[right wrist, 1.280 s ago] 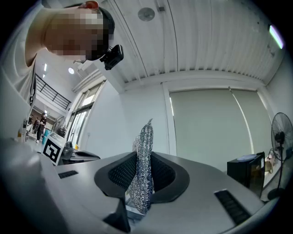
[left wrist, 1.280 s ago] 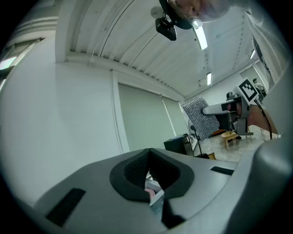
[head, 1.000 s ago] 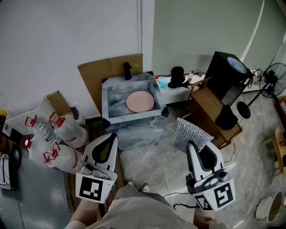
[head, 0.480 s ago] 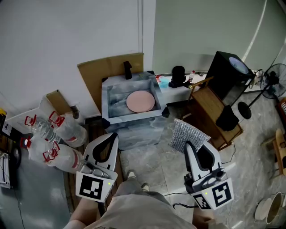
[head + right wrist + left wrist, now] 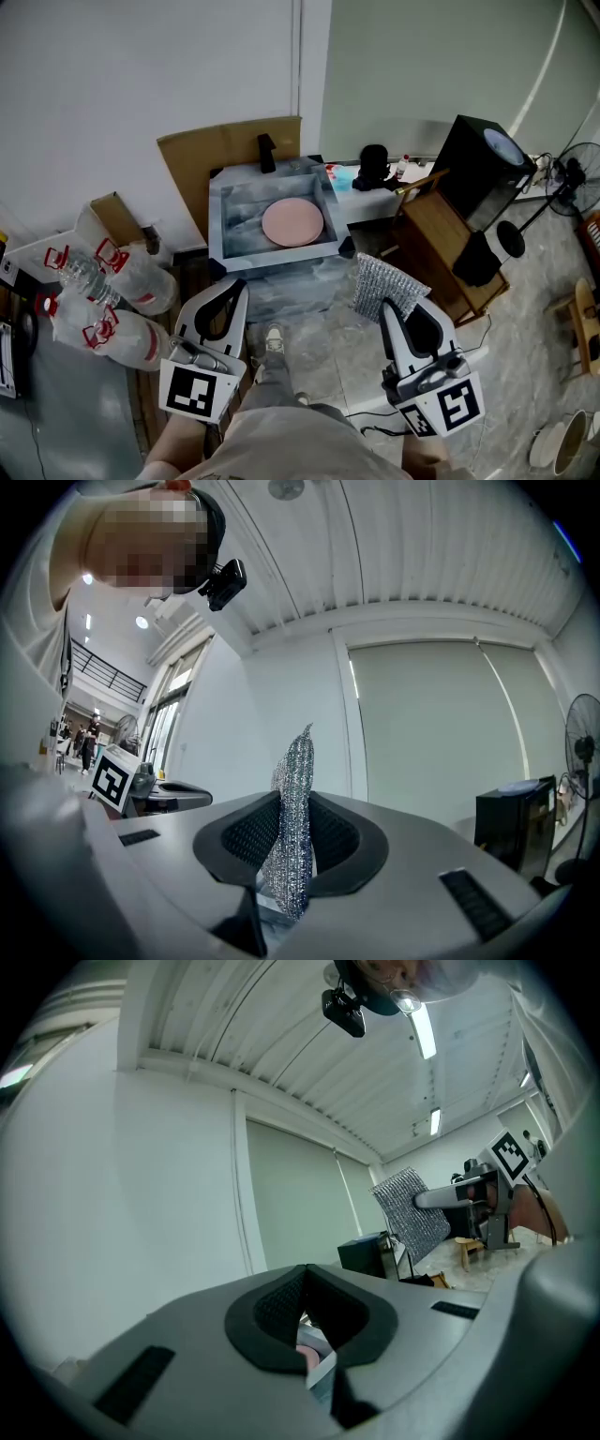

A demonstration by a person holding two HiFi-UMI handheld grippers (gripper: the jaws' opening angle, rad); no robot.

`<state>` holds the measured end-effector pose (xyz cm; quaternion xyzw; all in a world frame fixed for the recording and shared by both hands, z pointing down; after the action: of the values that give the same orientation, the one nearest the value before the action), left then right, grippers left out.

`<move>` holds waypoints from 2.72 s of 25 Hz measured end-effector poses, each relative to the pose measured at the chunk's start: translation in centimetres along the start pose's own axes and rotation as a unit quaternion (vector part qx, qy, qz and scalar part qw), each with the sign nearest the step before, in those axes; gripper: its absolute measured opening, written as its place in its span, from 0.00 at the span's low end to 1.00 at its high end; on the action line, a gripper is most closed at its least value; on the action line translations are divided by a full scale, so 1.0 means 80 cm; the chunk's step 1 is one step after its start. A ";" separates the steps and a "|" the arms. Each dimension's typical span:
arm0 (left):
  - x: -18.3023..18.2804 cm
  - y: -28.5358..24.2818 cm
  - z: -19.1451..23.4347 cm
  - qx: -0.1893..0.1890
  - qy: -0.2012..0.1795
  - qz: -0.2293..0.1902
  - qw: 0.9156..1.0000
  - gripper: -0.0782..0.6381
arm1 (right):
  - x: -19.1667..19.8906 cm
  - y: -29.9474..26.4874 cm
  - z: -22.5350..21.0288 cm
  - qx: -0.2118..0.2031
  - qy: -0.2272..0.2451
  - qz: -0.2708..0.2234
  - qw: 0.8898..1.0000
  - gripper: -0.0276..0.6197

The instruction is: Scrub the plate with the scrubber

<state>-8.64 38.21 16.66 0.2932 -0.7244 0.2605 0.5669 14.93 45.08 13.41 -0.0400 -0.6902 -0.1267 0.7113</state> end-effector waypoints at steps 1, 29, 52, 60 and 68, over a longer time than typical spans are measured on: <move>0.003 -0.007 0.005 0.000 0.002 0.000 1.000 0.13 | 0.003 -0.009 -0.003 0.000 0.001 0.002 1.000 0.21; 0.192 -0.304 0.304 0.072 0.080 0.102 0.989 0.13 | 0.174 -0.439 -0.049 -0.011 -0.030 0.172 0.985 0.21; 0.417 -0.411 0.341 0.099 0.265 0.237 0.929 0.13 | 0.430 -0.568 -0.051 -0.041 -0.085 0.381 0.920 0.21; 0.505 -0.450 0.318 0.079 0.314 0.297 0.898 0.13 | 0.519 -0.590 -0.051 -0.073 -0.090 0.436 0.892 0.21; 0.583 -0.472 0.296 0.069 0.363 0.353 0.859 0.24 | 0.594 -0.615 -0.048 -0.100 -0.084 0.480 0.867 0.21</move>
<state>-5.88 -10.79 58.57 -0.0599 -0.5022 0.5805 0.6382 7.83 -9.19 54.58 -0.4485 -0.6265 0.1660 0.6155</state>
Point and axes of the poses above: the fingertips, and each gripper's own axes: y backward along the fingers, z to its left, x out of its underside, the point moved 5 cm from there along y, backward along the fingers, and after that the axes turned 7 degrees about x, right-handed, at the moved point
